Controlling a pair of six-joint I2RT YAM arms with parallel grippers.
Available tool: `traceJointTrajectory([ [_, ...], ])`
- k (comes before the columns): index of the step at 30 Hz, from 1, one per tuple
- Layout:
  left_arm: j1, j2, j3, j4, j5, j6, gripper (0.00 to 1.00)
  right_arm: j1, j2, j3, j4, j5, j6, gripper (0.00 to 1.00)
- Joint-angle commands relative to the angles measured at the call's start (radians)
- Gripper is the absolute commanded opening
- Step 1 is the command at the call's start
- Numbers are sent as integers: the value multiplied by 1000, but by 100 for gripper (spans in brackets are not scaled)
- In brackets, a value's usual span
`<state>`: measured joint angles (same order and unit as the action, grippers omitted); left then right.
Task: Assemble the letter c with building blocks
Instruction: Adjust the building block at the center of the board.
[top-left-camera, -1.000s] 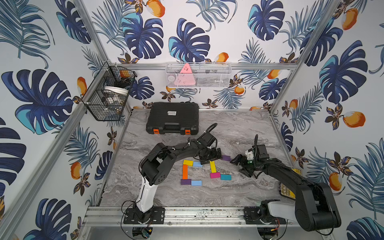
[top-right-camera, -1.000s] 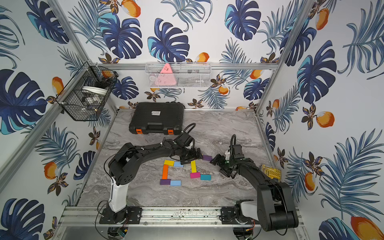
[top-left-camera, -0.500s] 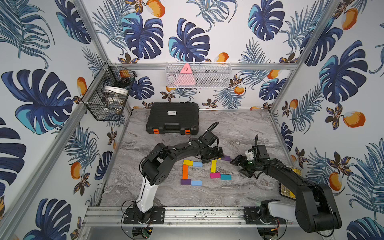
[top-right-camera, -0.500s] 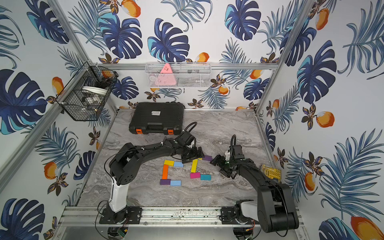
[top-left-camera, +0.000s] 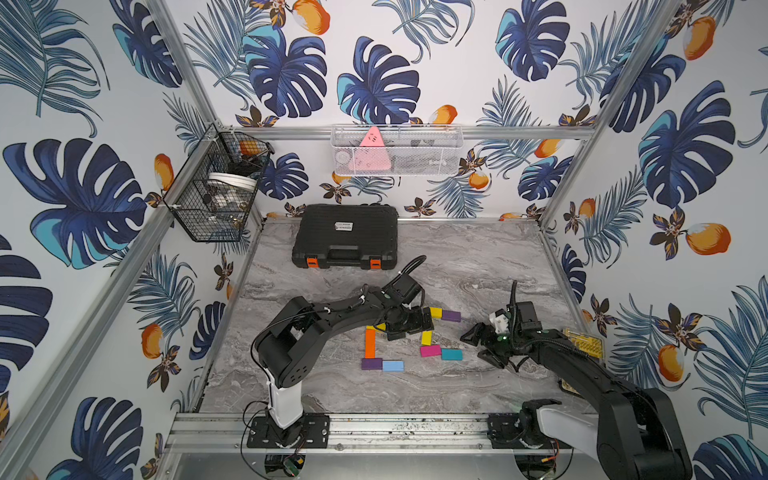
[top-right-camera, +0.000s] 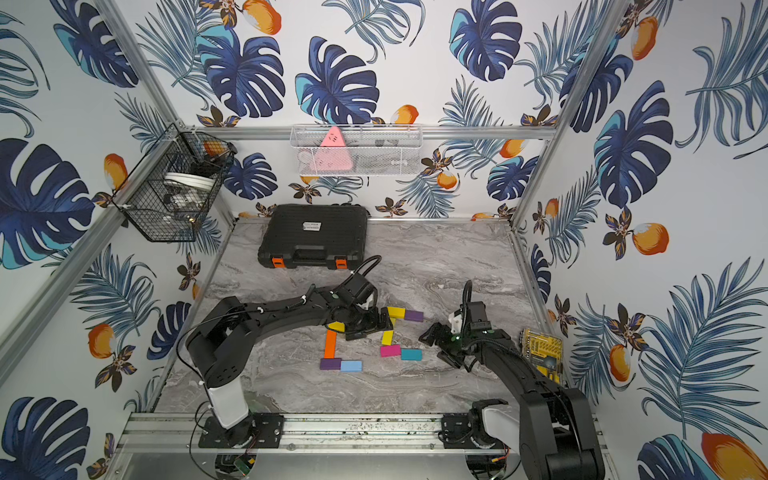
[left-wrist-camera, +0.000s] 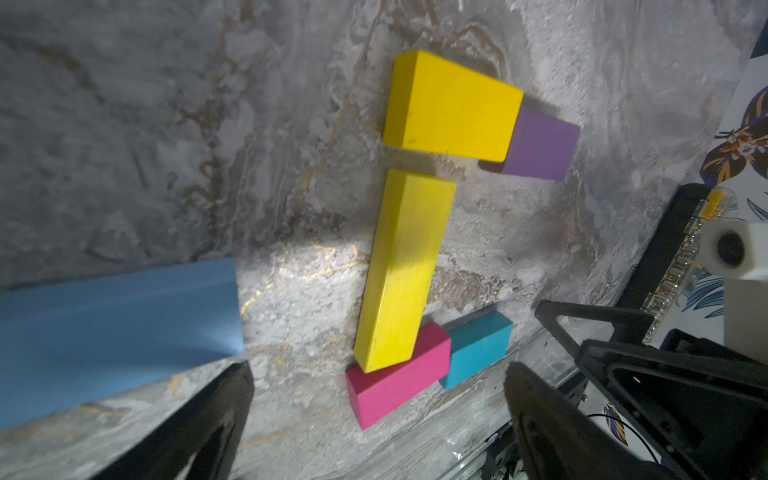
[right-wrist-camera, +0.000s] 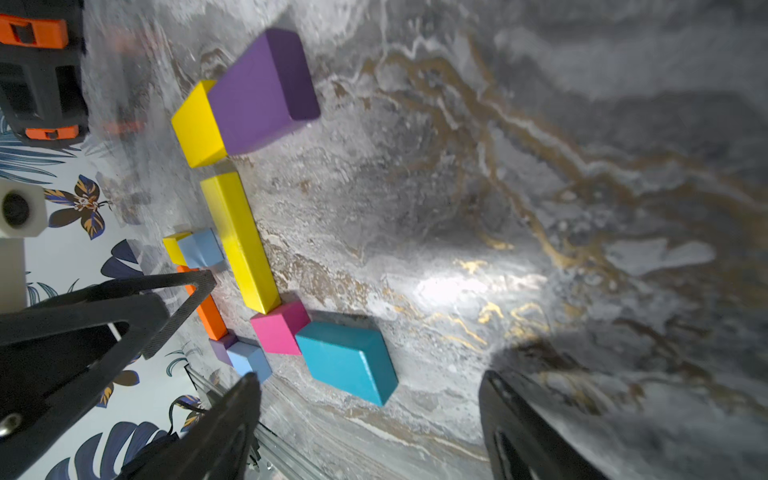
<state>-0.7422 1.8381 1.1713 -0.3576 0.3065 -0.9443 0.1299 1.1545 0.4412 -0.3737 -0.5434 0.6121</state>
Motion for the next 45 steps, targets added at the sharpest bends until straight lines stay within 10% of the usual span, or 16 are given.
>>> traceJointTrajectory([
  [1,-16,-7,-25,64,17,-47,99,9,-1,-19,44,-35,32,83],
  [45,-76,39,-38,174,54,-150,99,226,36,22,129,76,150,85],
])
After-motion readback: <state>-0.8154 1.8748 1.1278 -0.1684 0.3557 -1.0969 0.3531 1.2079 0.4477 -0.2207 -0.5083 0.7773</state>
